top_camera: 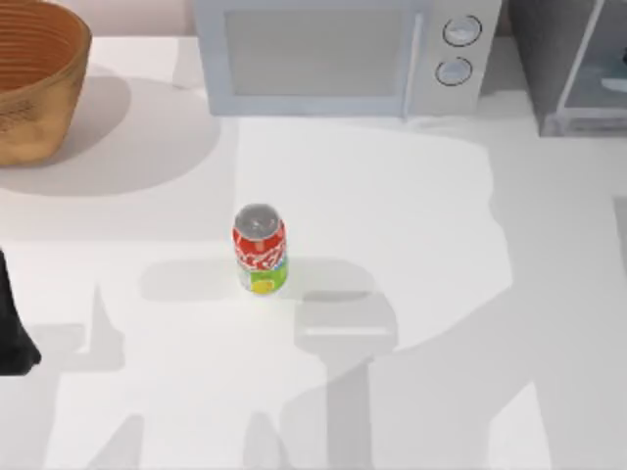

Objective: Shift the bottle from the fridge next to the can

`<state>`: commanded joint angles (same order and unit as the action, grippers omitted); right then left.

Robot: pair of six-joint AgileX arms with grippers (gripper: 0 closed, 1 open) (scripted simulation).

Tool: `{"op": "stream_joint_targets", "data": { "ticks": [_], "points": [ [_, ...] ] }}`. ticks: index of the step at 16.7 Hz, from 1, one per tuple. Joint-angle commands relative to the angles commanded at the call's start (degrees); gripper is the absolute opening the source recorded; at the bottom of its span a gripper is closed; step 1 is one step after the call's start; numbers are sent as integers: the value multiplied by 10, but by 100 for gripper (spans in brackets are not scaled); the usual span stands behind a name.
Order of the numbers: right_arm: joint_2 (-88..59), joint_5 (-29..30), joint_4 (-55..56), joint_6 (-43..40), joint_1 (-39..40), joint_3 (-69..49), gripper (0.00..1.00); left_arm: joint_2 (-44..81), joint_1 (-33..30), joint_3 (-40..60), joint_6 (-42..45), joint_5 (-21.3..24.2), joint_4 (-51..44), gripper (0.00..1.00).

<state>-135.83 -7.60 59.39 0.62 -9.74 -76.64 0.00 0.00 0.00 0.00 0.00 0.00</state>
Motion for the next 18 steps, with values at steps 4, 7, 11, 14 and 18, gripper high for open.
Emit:
{"op": "stream_joint_targets", "data": {
  "ticks": [4, 7, 11, 14, 18],
  "points": [
    [0, 0, 0, 0, 0, 0, 17, 0, 0, 0, 0, 0, 0, 100],
    [0, 0, 0, 0, 0, 0, 0, 0, 0, 0, 0, 0, 0, 100],
    [0, 0, 0, 0, 0, 0, 0, 0, 0, 0, 0, 0, 0, 100],
    [0, 0, 0, 0, 0, 0, 0, 0, 0, 0, 0, 0, 0, 100],
    [21, 0, -20, 1, -2, -2, 0, 0, 0, 0, 0, 0, 0, 100]
  ]
}}
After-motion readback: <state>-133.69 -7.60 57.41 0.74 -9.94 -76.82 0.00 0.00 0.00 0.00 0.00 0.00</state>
